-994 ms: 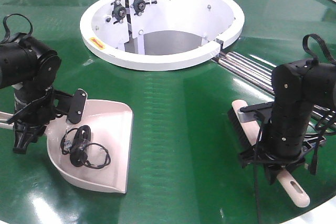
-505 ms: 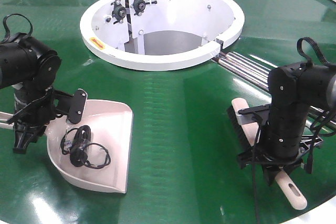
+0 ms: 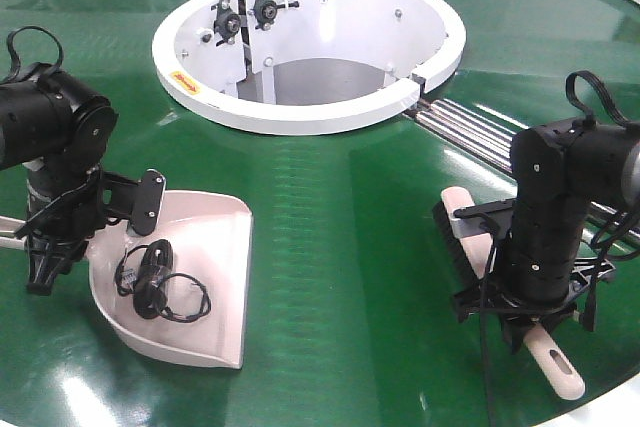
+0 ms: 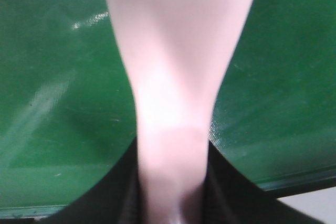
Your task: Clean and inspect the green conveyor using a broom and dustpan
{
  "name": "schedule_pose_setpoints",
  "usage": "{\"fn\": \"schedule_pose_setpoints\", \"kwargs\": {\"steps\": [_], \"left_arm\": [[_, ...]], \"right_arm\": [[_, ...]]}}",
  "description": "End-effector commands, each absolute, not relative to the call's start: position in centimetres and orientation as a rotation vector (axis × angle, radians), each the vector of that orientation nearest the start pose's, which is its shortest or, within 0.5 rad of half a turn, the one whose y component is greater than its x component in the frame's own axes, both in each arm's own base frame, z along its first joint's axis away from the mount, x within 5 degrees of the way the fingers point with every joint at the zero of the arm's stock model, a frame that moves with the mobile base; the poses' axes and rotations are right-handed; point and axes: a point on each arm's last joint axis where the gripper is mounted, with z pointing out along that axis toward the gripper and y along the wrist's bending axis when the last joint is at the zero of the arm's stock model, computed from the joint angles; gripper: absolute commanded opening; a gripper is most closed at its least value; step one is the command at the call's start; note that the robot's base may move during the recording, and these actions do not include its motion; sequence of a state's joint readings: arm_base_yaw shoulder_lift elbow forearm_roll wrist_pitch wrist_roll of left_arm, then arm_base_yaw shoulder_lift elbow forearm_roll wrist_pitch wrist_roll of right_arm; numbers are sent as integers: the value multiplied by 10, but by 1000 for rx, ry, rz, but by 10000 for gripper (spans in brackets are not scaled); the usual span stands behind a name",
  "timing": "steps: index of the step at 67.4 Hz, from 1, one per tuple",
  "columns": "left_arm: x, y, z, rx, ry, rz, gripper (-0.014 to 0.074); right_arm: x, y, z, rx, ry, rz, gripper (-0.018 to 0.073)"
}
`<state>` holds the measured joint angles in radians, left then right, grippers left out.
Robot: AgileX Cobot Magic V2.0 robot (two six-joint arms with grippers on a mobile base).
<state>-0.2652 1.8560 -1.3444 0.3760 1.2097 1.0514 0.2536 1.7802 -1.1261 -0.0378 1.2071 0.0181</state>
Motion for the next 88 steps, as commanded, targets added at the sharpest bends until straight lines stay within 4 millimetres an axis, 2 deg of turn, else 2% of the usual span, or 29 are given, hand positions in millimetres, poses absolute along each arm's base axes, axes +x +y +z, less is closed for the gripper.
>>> {"fn": "schedule_pose_setpoints", "kwargs": {"steps": [1,22,37,45,55,62,88], "left_arm": [[344,-57,238,2115,2477,555,20],[345,-49,238,2042,2533,538,139],[345,-51,237,2026,2539,506,287],[345,-51,237,1991,2561,507,372],[344,-51,237,1954,2583,496,461],[344,-53,237,1944,2586,472,489],[343,-54,237,1898,2617,448,489]], "right_arm": [[293,69,201,-428,3277,-106,96],[294,70,201,-426,3269,-104,270],[294,70,201,-427,3261,-104,409],[295,70,201,-426,3250,-101,450],[296,70,201,-425,3242,-99,460],[297,70,202,-424,3230,-96,460],[303,74,221,-417,3156,-75,460]]}}
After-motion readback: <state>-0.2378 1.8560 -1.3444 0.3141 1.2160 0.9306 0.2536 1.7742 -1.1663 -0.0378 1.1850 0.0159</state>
